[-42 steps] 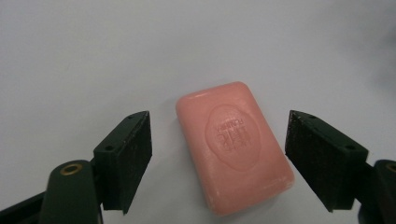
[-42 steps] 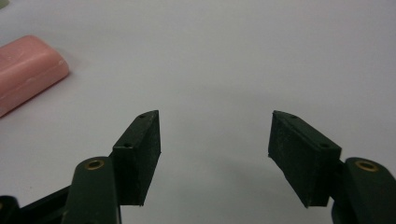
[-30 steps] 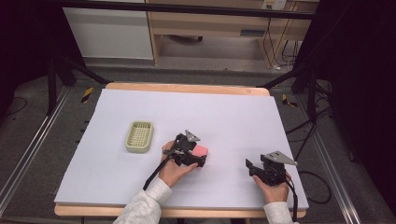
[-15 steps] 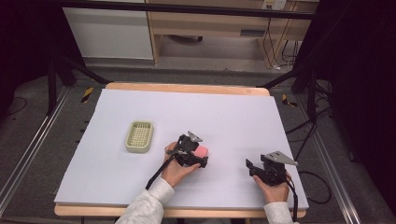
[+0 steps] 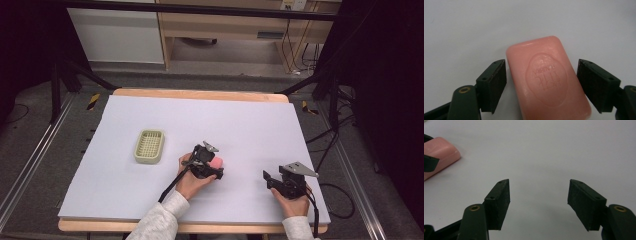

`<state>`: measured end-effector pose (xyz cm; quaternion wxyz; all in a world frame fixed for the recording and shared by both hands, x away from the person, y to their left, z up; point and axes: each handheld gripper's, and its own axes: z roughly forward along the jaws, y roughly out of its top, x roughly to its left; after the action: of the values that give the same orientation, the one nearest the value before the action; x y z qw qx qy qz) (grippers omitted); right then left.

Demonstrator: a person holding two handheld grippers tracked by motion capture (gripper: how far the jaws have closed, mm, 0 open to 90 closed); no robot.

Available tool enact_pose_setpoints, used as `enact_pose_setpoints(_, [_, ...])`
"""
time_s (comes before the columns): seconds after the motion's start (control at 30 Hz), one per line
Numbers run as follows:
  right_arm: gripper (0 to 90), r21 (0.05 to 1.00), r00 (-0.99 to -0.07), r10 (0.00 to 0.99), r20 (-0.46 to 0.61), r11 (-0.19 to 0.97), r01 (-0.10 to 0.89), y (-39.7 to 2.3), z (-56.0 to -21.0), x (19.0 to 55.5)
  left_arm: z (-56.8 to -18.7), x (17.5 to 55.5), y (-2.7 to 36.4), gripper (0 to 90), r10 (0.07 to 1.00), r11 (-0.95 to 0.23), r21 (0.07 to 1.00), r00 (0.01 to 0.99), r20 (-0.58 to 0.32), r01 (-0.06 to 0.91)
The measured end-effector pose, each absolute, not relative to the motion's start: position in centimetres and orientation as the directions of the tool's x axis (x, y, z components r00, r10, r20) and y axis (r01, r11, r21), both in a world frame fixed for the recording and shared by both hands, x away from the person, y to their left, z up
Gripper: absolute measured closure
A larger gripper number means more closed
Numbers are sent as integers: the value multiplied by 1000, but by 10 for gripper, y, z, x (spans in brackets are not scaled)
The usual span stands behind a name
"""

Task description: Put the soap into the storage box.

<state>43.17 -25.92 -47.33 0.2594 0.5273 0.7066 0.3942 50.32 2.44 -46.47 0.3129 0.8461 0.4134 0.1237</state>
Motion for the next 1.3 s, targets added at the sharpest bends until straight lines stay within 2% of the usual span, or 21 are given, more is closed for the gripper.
enact_pose_setpoints(0.57, [347, 830, -310, 950, 49, 134, 541, -259, -473, 432, -468, 505, 23, 276, 790, -445, 612, 609, -76, 654])
enact_pose_setpoints(0.87, [347, 830, -309, 950, 49, 133, 541, -259, -473, 432, -466, 503, 23, 345, 789, -451, 601, 610, -78, 660])
enact_pose_setpoints(1.3, [347, 830, -309, 950, 47, 135, 541, -259, -473, 432, -466, 503, 22, 350, 794, -444, 597, 602, -83, 668])
